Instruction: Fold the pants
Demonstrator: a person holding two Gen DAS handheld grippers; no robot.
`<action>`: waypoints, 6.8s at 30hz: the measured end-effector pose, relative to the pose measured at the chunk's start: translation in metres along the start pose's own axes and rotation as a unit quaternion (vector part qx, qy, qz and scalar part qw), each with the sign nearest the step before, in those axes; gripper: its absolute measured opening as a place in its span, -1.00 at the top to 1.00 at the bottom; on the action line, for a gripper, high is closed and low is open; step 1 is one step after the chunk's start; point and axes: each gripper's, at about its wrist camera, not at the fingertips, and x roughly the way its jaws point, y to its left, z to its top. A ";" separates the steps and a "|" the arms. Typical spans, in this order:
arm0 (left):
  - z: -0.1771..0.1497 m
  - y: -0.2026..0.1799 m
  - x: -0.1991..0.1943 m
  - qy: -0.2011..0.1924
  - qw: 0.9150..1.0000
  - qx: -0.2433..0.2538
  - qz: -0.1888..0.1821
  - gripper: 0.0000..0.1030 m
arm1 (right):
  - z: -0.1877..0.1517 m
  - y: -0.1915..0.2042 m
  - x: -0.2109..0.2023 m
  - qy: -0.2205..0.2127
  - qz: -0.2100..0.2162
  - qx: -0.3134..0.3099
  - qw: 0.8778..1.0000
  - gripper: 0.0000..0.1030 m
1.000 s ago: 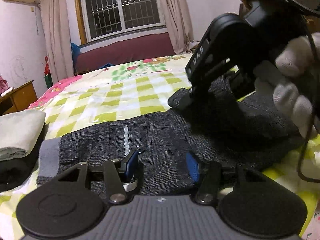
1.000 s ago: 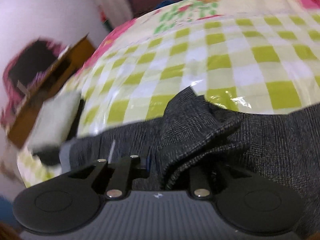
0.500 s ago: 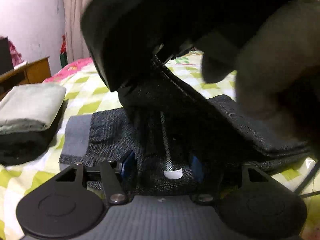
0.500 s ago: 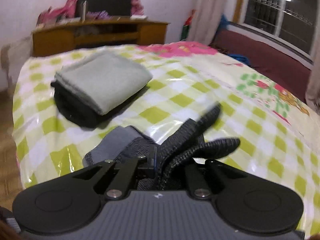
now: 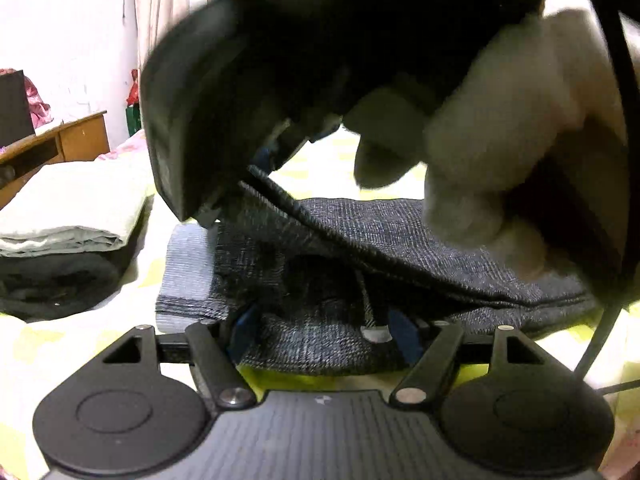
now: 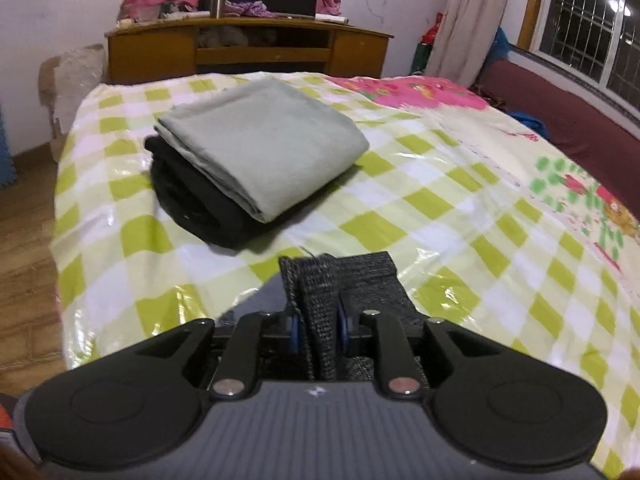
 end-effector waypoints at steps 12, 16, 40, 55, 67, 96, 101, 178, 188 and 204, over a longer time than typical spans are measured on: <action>-0.011 0.002 -0.017 0.002 0.997 0.014 0.073 -0.64 | 0.000 -0.035 -0.015 -0.037 0.162 0.169 0.972 0.45; -0.008 -0.005 -0.025 -0.025 0.994 0.035 0.104 -0.64 | -0.006 -0.052 -0.023 -0.052 0.128 0.183 0.973 0.45; 0.020 -0.057 0.027 0.003 0.990 0.103 0.096 -0.64 | -0.134 -0.177 -0.104 -0.037 -0.041 0.320 0.946 0.33; 0.031 -0.165 0.025 0.019 0.972 0.233 0.016 -0.64 | -0.288 -0.247 -0.146 -0.020 0.020 0.506 0.862 0.09; 0.038 -0.177 0.042 0.027 0.968 0.250 -0.006 -0.65 | -0.320 -0.280 -0.159 -0.038 0.067 0.543 0.836 0.15; 0.042 -0.204 0.047 0.045 0.954 0.292 -0.051 -0.61 | -0.300 -0.275 -0.124 -0.050 0.214 0.548 0.807 0.79; 0.046 -0.241 0.046 0.043 0.950 0.292 -0.107 -0.57 | -0.320 -0.284 -0.160 -0.070 0.170 0.571 0.800 0.80; 0.029 -0.094 -0.070 -0.043 0.989 0.126 -0.062 -0.73 | -0.089 -0.143 -0.113 0.021 -0.036 0.376 0.925 0.33; 0.038 -0.131 -0.025 0.028 0.990 0.126 -0.050 -0.76 | -0.078 -0.169 -0.086 0.050 0.011 0.363 0.930 0.13; 0.062 -0.094 -0.007 0.059 0.992 0.025 -0.110 0.18 | -0.052 -0.179 -0.094 0.065 -0.002 0.331 0.942 0.77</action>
